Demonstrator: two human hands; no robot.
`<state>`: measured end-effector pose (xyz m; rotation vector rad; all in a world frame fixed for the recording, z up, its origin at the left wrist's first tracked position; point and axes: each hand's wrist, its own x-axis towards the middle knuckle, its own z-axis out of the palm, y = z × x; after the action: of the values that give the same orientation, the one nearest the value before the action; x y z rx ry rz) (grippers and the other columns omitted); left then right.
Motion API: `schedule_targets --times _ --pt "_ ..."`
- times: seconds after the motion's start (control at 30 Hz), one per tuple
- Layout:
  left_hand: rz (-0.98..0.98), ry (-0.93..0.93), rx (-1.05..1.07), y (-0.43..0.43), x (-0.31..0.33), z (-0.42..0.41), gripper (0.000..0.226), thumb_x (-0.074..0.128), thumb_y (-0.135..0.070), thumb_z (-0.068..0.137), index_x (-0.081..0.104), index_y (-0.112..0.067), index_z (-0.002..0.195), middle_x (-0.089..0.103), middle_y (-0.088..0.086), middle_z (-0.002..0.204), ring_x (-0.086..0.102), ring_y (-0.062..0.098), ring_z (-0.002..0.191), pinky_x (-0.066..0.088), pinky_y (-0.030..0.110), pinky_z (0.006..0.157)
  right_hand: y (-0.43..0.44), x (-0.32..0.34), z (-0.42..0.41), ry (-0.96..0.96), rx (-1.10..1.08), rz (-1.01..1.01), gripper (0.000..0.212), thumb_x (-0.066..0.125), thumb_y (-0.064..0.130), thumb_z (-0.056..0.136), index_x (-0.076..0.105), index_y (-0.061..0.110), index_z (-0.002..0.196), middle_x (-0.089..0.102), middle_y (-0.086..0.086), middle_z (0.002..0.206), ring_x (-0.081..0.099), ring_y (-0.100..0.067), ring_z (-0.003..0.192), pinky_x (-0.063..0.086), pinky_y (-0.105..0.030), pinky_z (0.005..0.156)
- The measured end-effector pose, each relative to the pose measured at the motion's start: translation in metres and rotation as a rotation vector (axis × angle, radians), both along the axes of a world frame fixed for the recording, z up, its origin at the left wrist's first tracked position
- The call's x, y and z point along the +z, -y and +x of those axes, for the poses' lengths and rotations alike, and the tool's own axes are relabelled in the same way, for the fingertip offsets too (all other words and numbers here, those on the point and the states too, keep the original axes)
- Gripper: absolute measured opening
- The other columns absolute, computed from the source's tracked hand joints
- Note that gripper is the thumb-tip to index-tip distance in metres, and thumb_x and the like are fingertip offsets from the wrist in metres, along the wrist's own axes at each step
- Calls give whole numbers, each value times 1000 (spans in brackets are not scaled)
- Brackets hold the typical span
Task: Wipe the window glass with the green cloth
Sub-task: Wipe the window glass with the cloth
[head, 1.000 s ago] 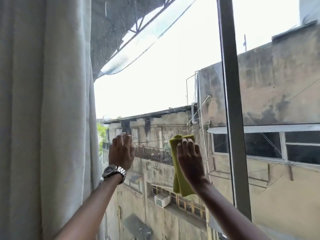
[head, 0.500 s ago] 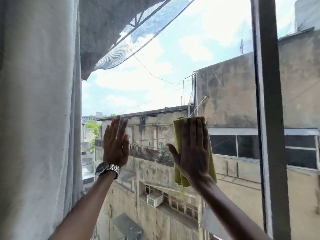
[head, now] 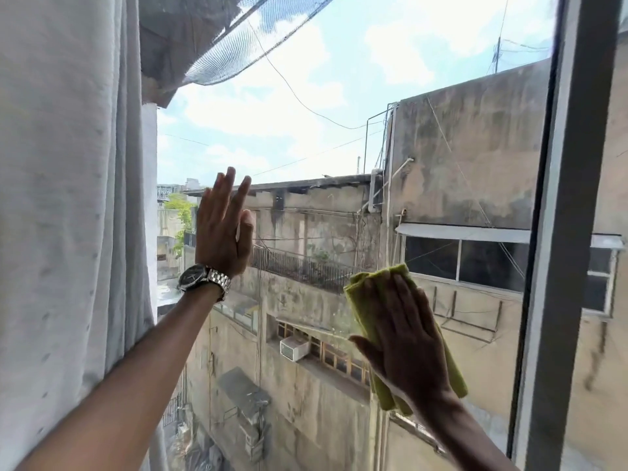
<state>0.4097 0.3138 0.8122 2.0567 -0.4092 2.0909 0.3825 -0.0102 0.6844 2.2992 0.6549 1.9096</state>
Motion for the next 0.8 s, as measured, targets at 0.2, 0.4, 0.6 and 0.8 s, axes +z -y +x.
schedule_targets --times 0.2,0.4,0.6,0.8 --pt "-16 -12 4 4 -1 -5 55 33 -28 103 36 -14 157 28 13 168 22 27 159 22 51 129 -30 113 5 51 -52 306 91 36 70 97 28 2 156 23 -24 162 17 -38 152 13 -53 125" --pt "-19 -3 21 7 -1 -8 55 33 -28 103 38 -13 156 30 14 168 24 28 159 23 51 129 -94 70 6 -43 103 -50 95 36 74 95 28 1 156 20 -23 163 12 -37 153 20 -52 124" --pt "-21 -4 7 7 -2 -9 54 36 -26 102 40 -12 155 31 14 167 25 28 158 28 56 124 -28 -8 6 -36 51 -222 90 39 74 95 36 7 154 25 -16 163 23 -31 152 25 -50 121" --pt "-7 9 7 4 -1 -5 55 36 -25 102 39 -11 155 30 14 167 24 27 158 27 56 125 -26 101 7 58 14 211 94 37 75 94 29 4 156 21 -21 164 13 -33 154 15 -54 125"
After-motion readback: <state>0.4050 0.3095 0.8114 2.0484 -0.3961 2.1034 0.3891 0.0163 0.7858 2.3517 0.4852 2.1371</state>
